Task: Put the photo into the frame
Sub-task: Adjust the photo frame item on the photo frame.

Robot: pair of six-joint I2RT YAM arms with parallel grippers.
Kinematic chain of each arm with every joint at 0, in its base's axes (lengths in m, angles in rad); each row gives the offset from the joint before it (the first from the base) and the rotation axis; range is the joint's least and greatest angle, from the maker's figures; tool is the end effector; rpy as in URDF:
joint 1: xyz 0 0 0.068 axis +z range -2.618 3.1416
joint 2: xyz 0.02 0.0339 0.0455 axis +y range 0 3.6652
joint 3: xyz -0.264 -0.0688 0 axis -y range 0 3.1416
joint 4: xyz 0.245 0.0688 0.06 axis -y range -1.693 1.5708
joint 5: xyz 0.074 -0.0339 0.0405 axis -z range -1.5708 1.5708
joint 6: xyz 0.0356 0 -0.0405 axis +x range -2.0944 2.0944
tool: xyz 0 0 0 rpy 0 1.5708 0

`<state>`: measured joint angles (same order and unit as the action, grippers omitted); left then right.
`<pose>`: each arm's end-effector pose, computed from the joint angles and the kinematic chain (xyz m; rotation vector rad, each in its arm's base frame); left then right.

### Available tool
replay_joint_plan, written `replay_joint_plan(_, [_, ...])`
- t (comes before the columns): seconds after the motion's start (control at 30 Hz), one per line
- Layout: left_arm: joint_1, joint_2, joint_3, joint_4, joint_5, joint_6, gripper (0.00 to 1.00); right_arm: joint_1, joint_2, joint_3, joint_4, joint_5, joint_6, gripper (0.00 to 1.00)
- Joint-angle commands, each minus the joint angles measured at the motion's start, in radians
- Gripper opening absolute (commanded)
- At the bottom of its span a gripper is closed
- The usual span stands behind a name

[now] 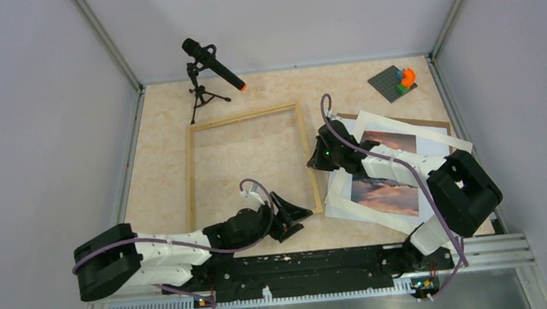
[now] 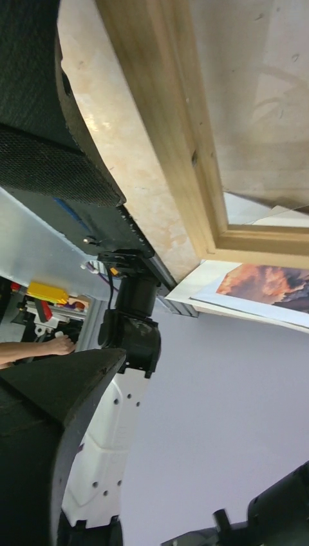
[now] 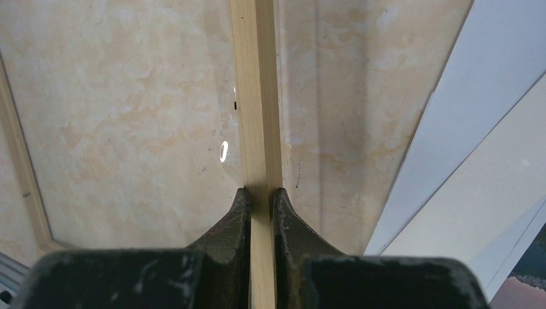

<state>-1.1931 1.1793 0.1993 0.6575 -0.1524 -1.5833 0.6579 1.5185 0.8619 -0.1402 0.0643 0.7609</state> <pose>0.0821 -0.1924 0.1529 -0.5708 2.2350 -1.5993 0.2494 0.1898 0.1968 0.1582 2.4452 0.5906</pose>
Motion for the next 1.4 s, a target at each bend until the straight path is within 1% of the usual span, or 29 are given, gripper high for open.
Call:
replay_joint_plan(0.0, [-0.001,-0.136,0.023,-0.202,0.030,0.070,0.83,-0.013,-0.018,0.015,0.123,-0.035,0.017,0.00])
replay_joint_plan(0.07, [0.000,-0.187,0.044,-0.241,0.042,0.188,0.82,-0.021,-0.012,0.011,0.125,-0.036,0.018,0.00])
replay_joint_plan(0.1, [0.002,-0.213,0.071,-0.285,0.040,0.258,0.82,-0.027,-0.009,0.008,0.127,-0.043,0.020,0.00])
replay_joint_plan(0.2, [0.017,-0.264,0.199,-0.451,0.006,0.507,0.84,-0.047,-0.003,0.001,0.132,-0.088,0.028,0.00])
replay_joint_plan(0.27, [0.035,-0.284,0.292,-0.532,0.004,0.692,0.84,-0.050,-0.004,0.000,0.133,-0.112,0.032,0.00])
replay_joint_plan(0.3, [0.048,-0.289,0.340,-0.568,0.022,0.788,0.87,-0.052,-0.003,0.000,0.133,-0.122,0.033,0.00])
replay_joint_plan(0.37, [0.102,-0.267,0.453,-0.628,0.105,0.943,0.89,-0.054,-0.003,-0.002,0.133,-0.138,0.031,0.00])
replay_joint_plan(0.43, [0.209,-0.197,0.559,-0.736,0.235,1.032,0.88,-0.055,-0.004,-0.003,0.132,-0.147,0.023,0.00])
replay_joint_plan(0.47, [0.287,-0.155,0.603,-0.773,0.336,1.073,0.88,-0.055,-0.004,-0.003,0.133,-0.149,0.017,0.00])
replay_joint_plan(0.5, [0.388,-0.113,0.655,-0.817,0.413,1.098,0.88,-0.055,-0.006,-0.004,0.133,-0.151,0.009,0.00])
replay_joint_plan(0.53, [0.451,-0.064,0.701,-0.853,0.467,1.119,0.88,-0.055,-0.007,-0.007,0.133,-0.151,-0.001,0.00])
replay_joint_plan(0.57, [0.505,-0.009,0.761,-0.899,0.495,1.131,0.87,-0.055,-0.008,-0.009,0.133,-0.147,-0.011,0.00])
replay_joint_plan(0.6, [0.539,0.050,0.835,-0.949,0.487,1.137,0.85,-0.055,-0.010,-0.011,0.133,-0.141,-0.023,0.00])
replay_joint_plan(0.73, [0.573,0.335,1.158,-1.174,0.373,1.169,0.83,-0.055,-0.025,-0.020,0.152,-0.122,-0.045,0.00])
replay_joint_plan(0.83, [0.591,0.523,1.384,-1.316,0.350,1.173,0.73,-0.055,-0.036,-0.034,0.172,-0.117,-0.045,0.00])
replay_joint_plan(0.87, [0.592,0.569,1.442,-1.355,0.325,1.166,0.72,-0.055,-0.040,-0.036,0.170,-0.113,-0.047,0.00])
replay_joint_plan(0.93, [0.592,0.620,1.489,-1.347,0.316,1.171,0.74,-0.056,-0.047,-0.039,0.156,-0.107,-0.045,0.00])
replay_joint_plan(1.03, [0.594,0.679,1.496,-1.292,0.326,1.168,0.74,-0.057,-0.053,-0.041,0.143,-0.133,-0.074,0.00])
replay_joint_plan(1.1, [0.592,0.713,1.497,-1.285,0.318,1.146,0.71,-0.062,-0.053,-0.039,0.095,-0.146,-0.100,0.00])
replay_joint_plan(1.13, [0.590,0.734,1.498,-1.291,0.302,1.131,0.67,-0.069,-0.060,-0.049,0.084,-0.154,-0.109,0.00])
replay_joint_plan(1.2, [0.584,0.775,1.511,-1.312,0.275,1.112,0.64,-0.093,-0.095,-0.089,0.088,-0.180,-0.115,0.00])
replay_joint_plan(1.3, [0.552,0.829,1.525,-1.318,0.187,1.117,0.62,-0.141,-0.159,-0.175,0.132,-0.227,-0.115,0.21])
replay_joint_plan(1.33, [0.538,0.849,1.539,-1.323,0.144,1.123,0.61,-0.153,-0.174,-0.196,0.132,-0.235,-0.123,0.26])
replay_joint_plan(1.37, [0.523,0.871,1.557,-1.333,0.098,1.129,0.61,-0.162,-0.187,-0.213,0.133,-0.241,-0.130,0.29])
